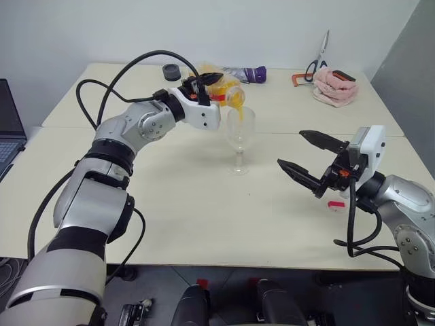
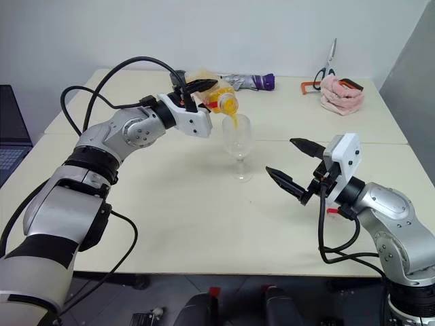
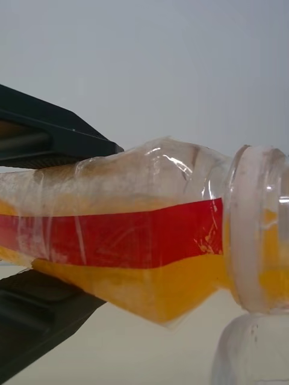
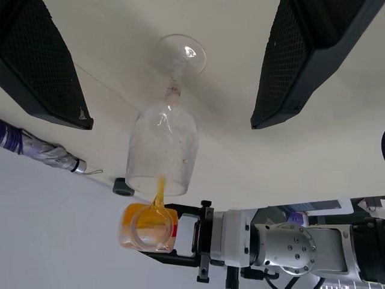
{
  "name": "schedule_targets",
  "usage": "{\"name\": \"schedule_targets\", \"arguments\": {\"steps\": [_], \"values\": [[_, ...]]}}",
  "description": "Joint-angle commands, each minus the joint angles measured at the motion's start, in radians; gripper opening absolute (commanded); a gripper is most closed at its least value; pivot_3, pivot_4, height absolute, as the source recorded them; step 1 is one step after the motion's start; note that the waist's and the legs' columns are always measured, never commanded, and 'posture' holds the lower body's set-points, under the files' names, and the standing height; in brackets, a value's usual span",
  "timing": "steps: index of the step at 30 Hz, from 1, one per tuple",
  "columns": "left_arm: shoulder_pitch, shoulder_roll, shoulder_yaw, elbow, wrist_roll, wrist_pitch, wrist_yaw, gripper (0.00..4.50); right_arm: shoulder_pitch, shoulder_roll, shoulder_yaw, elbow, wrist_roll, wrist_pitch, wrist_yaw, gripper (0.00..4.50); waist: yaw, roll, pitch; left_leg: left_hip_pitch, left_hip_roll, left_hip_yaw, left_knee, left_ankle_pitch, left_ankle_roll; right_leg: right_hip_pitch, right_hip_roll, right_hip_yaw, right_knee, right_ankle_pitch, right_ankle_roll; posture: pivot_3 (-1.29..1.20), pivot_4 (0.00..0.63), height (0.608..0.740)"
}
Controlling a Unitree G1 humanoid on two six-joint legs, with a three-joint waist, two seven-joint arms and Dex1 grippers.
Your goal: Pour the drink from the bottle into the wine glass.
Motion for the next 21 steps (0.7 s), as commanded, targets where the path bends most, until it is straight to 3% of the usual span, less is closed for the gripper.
{"name": "schedule_targets", "arguments": {"steps": [1,21], "values": [[-0.063,0.021,0.002,-0.016,0.004,-0.008,0.048,1.71,-0.005,0.001,-0.01,-0.022,0.006,-0.023,-0.001,4.5,0.0,0.0,0.0,0.0,0.0,0.0,0.0,0.0,0.0,0.0,0.0,0.0,0.0,0.0,0.0,0.0,0.15,0.74],[-0.074,0.03,-0.016,-0.014,0.028,-0.001,0.094,1.71,-0.008,0.01,0.014,-0.049,0.016,-0.014,-0.013,4.5,0.0,0.0,0.0,0.0,0.0,0.0,0.0,0.0,0.0,0.0,0.0,0.0,0.0,0.0,0.0,0.0,0.15,0.74]]}}
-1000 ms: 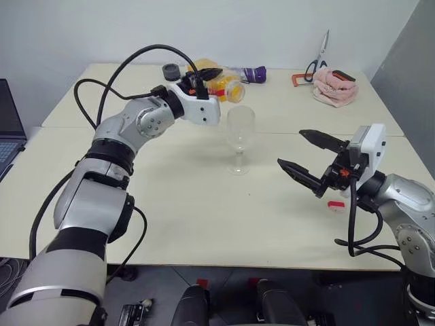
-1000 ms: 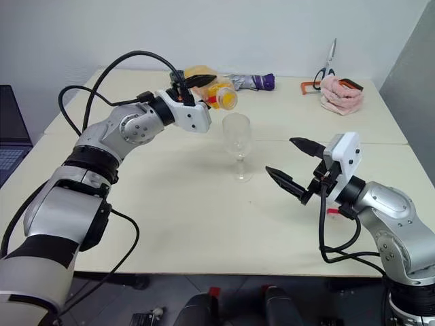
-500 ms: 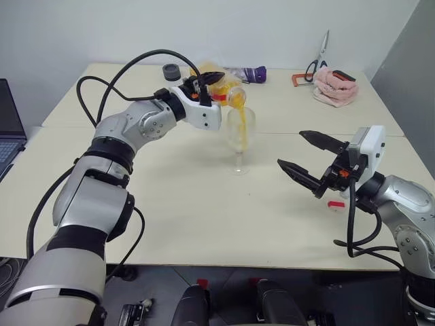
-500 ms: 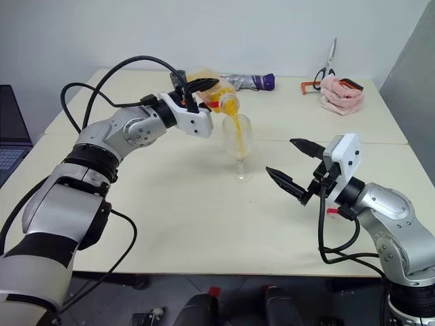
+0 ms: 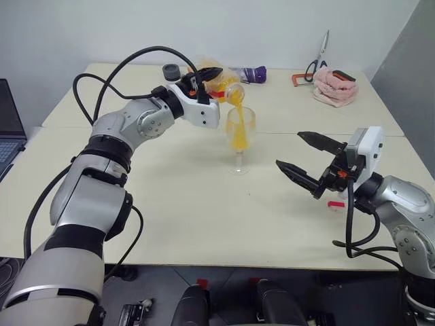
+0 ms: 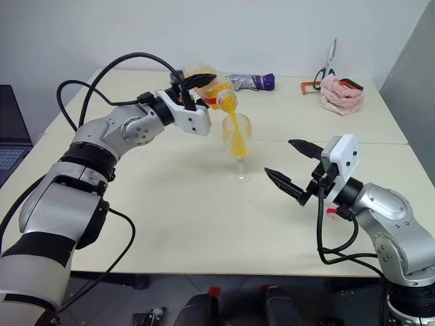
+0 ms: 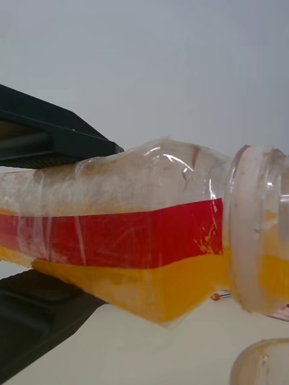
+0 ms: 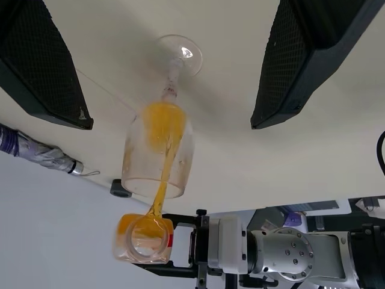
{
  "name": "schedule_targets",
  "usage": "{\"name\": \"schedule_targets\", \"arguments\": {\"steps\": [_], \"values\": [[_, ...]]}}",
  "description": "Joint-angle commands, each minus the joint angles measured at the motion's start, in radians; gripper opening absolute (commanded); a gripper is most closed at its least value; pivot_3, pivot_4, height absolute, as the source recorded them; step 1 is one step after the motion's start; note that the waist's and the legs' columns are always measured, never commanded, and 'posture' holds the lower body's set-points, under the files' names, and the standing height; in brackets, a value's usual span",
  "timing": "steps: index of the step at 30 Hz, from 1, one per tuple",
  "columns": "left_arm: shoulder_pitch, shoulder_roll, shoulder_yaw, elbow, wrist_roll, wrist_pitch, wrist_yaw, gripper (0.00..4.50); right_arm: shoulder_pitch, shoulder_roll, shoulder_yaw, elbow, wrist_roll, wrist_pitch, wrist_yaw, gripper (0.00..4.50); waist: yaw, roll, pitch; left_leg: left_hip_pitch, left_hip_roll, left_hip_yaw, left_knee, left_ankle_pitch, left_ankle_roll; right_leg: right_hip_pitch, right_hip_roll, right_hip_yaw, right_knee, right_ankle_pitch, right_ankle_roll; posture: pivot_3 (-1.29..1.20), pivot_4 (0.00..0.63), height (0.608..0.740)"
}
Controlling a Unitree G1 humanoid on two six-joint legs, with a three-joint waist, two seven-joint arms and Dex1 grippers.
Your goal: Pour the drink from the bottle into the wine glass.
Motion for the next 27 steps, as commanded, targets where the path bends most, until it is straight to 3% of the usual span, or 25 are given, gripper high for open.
{"name": "schedule_targets", "arguments": {"steps": [1,27], "values": [[-0.051,0.015,0.007,-0.019,-0.005,0.001,0.025,1.71,-0.007,0.011,0.0,-0.048,0.015,-0.015,-0.01,4.5,0.0,0.0,0.0,0.0,0.0,0.0,0.0,0.0,0.0,0.0,0.0,0.0,0.0,0.0,0.0,0.0,0.15,0.74],[-0.073,0.011,-0.019,0.004,0.014,0.018,0.062,1.71,0.024,0.059,0.037,-0.082,0.006,-0.016,-0.057,4.5,0.0,0.0,0.0,0.0,0.0,0.0,0.0,0.0,0.0,0.0,0.0,0.0,0.0,0.0,0.0,0.0,0.15,0.74]]}}
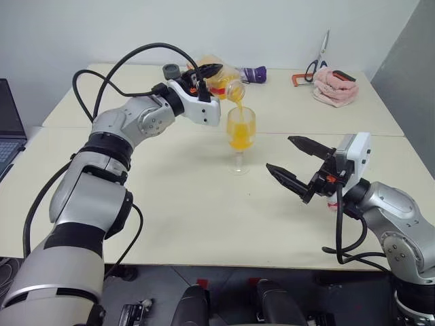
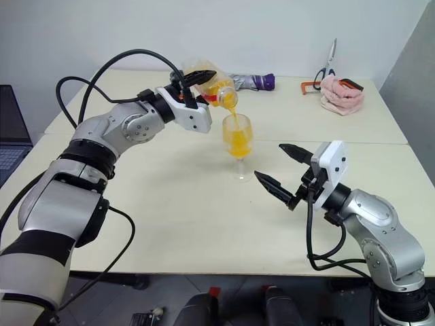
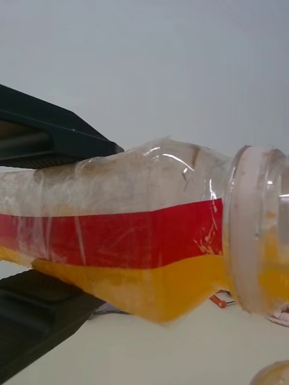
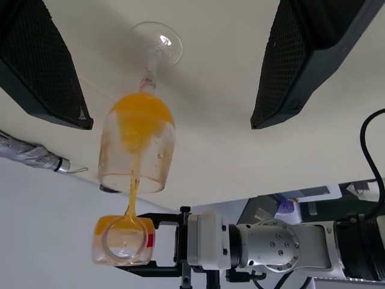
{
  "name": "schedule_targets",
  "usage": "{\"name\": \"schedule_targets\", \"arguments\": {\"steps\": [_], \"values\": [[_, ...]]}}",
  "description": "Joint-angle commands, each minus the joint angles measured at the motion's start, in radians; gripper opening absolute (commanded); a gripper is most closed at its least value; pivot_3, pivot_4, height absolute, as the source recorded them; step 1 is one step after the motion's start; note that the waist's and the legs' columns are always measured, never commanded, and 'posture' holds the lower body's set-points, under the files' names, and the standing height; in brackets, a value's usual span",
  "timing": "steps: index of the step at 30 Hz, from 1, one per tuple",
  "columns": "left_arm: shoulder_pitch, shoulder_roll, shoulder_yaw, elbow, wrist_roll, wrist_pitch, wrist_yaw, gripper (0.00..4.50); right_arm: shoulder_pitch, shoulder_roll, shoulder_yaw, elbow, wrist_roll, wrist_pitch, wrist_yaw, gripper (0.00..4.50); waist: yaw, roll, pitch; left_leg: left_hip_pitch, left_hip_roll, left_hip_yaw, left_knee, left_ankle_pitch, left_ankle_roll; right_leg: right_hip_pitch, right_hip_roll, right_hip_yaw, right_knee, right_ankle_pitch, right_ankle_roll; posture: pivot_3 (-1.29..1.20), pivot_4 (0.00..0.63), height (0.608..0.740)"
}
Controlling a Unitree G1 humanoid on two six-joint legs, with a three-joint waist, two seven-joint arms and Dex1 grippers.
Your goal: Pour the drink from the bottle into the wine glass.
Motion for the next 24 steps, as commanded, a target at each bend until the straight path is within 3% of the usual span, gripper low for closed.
{"name": "schedule_targets", "arguments": {"steps": [1,24], "values": [[-0.049,0.011,0.005,-0.004,-0.002,-0.002,0.035,1.71,-0.001,-0.006,-0.011,-0.044,0.008,-0.016,-0.001,4.5,0.0,0.0,0.0,0.0,0.0,0.0,0.0,0.0,0.0,0.0,0.0,0.0,0.0,0.0,0.0,0.0,0.15,0.74],[-0.045,0.023,-0.002,-0.001,-0.004,-0.002,0.038,1.71,-0.002,-0.006,-0.003,-0.037,0.004,-0.017,0.014,4.5,0.0,0.0,0.0,0.0,0.0,0.0,0.0,0.0,0.0,0.0,0.0,0.0,0.0,0.0,0.0,0.0,0.15,0.74]]}}
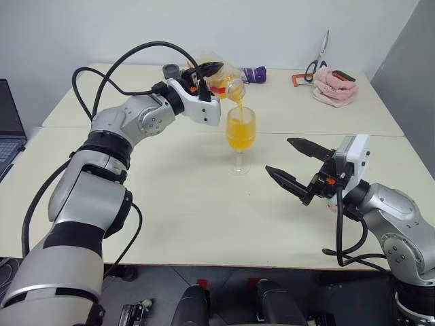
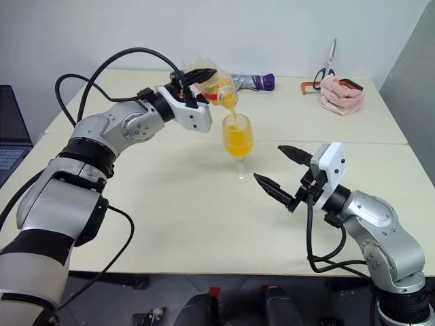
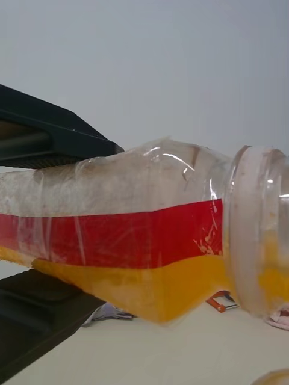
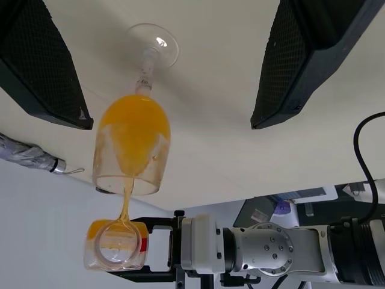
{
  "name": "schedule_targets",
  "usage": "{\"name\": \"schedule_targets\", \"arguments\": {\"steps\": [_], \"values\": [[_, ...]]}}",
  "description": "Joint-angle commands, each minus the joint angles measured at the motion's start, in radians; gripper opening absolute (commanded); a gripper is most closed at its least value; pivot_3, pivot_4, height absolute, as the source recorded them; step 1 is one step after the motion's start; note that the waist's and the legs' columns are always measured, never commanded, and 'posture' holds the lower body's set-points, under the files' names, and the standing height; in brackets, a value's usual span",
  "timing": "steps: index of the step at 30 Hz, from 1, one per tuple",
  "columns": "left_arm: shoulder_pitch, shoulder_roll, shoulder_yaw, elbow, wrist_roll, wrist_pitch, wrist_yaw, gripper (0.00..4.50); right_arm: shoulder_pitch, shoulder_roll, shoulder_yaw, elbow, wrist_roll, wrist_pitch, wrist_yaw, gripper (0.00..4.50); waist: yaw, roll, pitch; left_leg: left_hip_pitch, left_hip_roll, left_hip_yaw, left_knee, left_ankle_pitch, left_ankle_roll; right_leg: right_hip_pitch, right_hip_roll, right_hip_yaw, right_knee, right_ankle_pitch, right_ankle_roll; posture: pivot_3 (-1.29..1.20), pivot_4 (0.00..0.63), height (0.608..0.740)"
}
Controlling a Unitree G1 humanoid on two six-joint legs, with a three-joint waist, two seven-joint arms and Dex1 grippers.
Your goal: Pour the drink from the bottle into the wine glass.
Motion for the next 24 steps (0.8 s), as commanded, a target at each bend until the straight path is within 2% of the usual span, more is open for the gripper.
{"name": "schedule_targets", "arguments": {"steps": [1,13,24], "values": [[-0.039,0.018,0.01,-0.003,-0.008,-0.002,0.021,1.71,-0.005,-0.005,-0.005,-0.032,0.004,-0.017,0.002,4.5,0.0,0.0,0.0,0.0,0.0,0.0,0.0,0.0,0.0,0.0,0.0,0.0,0.0,0.0,0.0,0.0,0.15,0.74],[-0.033,0.005,0.025,0.018,-0.036,0.011,0.0,1.71,-0.003,-0.008,-0.009,-0.036,0.006,-0.013,0.0,4.5,0.0,0.0,0.0,0.0,0.0,0.0,0.0,0.0,0.0,0.0,0.0,0.0,0.0,0.0,0.0,0.0,0.15,0.74],[-0.02,-0.018,0.065,0.039,-0.135,0.053,-0.085,1.71,-0.017,-0.002,-0.005,-0.03,0.006,-0.014,-0.006,4.5,0.0,0.0,0.0,0.0,0.0,0.0,0.0,0.0,0.0,0.0,0.0,0.0,0.0,0.0,0.0,0.0,0.15,0.74]]}}
